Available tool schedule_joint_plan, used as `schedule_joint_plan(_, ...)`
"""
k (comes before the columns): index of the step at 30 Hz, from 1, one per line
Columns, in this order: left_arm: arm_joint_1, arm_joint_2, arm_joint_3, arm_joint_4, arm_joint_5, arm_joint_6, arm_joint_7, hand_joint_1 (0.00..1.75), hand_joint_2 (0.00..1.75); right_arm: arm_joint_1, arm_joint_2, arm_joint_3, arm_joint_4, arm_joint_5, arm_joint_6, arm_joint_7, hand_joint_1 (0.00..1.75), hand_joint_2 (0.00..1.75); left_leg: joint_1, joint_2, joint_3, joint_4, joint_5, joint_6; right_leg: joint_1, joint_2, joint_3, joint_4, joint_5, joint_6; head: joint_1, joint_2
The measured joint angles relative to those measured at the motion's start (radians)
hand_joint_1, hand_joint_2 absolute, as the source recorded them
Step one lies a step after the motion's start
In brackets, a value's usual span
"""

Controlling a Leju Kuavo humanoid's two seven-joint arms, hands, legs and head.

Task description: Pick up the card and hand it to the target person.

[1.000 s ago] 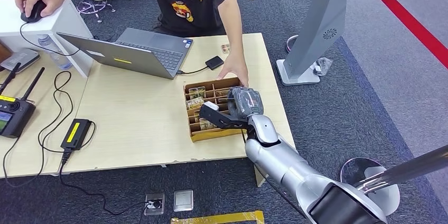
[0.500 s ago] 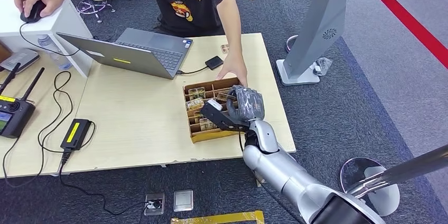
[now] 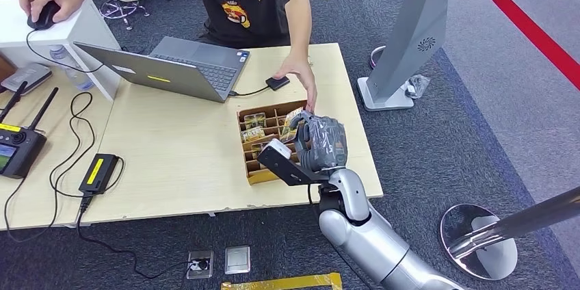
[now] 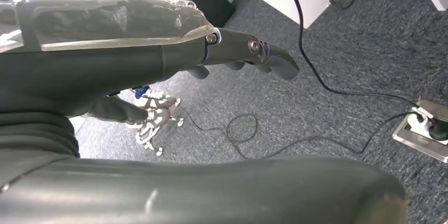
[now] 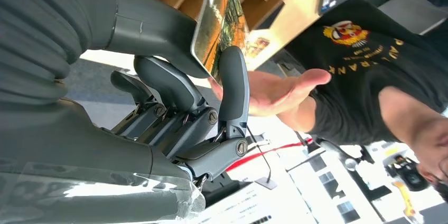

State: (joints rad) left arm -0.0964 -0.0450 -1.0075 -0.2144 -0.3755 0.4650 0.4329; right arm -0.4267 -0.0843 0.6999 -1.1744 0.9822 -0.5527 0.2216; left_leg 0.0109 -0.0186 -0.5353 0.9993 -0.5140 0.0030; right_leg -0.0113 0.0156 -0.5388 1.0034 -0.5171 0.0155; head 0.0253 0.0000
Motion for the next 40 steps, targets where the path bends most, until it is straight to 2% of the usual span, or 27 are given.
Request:
schedule_joint_plan(3,0.0,0.0,0.0,0.0,-0.003,0.0,-0.002,0.0,0.0,-0.019,-0.02,-0.015,-0.038,0.018,0.047,0.015,1.75,1.75,0.0,0.0,0.0,0.0,0.0,0.0,0.0,0.0,0.0,0.0,0.0,0.0,0.0,0.0)
schedule_joint_plan(8,-0.001,0.0,0.0,0.0,-0.015,-0.003,-0.006,0.0,0.0,-0.086,-0.039,-0.028,-0.017,0.021,0.078,0.024,1.75,1.75,0.0,0.0,0.0,0.0,0.0,0.0,0.0,0.0,0.0,0.0,0.0,0.0,-0.001,0.0)
schedule_joint_plan(16,-0.002,0.0,-0.001,0.0,-0.026,-0.004,-0.012,0.0,0.0,-0.206,-0.043,-0.035,0.148,0.018,0.083,0.01,1.75,1.75,0.0,0.0,-0.001,0.0,0.0,0.0,0.0,0.0,0.0,0.0,0.0,0.0,-0.001,0.0)
schedule_joint_plan(21,-0.003,0.0,-0.004,0.0,-0.037,-0.008,-0.011,0.0,0.0,-0.253,-0.026,-0.03,0.258,0.019,0.098,-0.004,1.72,1.75,0.0,0.0,-0.001,0.0,0.0,0.0,0.0,0.0,0.0,0.001,0.0,0.0,0.0,0.0)
schedule_joint_plan(23,-0.003,0.0,-0.007,0.0,-0.045,-0.012,-0.008,0.0,0.0,-0.273,-0.014,-0.027,0.305,0.018,0.099,-0.012,1.3,1.75,0.0,-0.001,-0.001,0.0,0.0,0.0,0.0,0.0,0.0,0.001,0.0,0.0,0.0,0.0)
schedule_joint_plan(25,-0.004,0.0,-0.011,0.0,-0.053,-0.014,-0.005,0.0,0.0,-0.294,0.0,-0.023,0.35,0.011,0.092,-0.021,0.47,1.75,0.0,-0.001,-0.001,0.0,0.0,0.0,0.0,0.0,0.0,0.001,0.0,0.0,-0.001,0.0)
schedule_joint_plan(27,-0.004,0.0,-0.016,0.0,-0.057,-0.013,-0.003,0.0,0.0,-0.314,0.014,-0.02,0.388,0.002,0.075,-0.029,0.02,1.75,0.0,-0.001,-0.001,0.0,0.0,0.0,0.0,0.0,0.0,0.001,0.0,0.0,-0.001,0.0)
schedule_joint_plan(34,-0.005,0.0,-0.026,0.0,-0.055,-0.006,-0.003,0.0,0.0,-0.356,0.053,-0.018,0.464,-0.033,-0.075,-0.065,0.0,1.75,0.0,0.0,-0.001,0.0,0.0,0.0,0.0,0.0,0.0,0.001,0.0,0.0,0.0,0.0)
schedule_joint_plan(40,-0.004,0.0,-0.026,0.0,-0.054,0.002,-0.003,0.0,0.0,-0.352,0.059,-0.018,0.433,-0.058,-0.108,-0.062,0.0,1.75,0.0,0.0,-0.001,0.0,0.0,0.0,0.0,0.0,0.0,0.001,0.0,0.0,0.0,0.0)
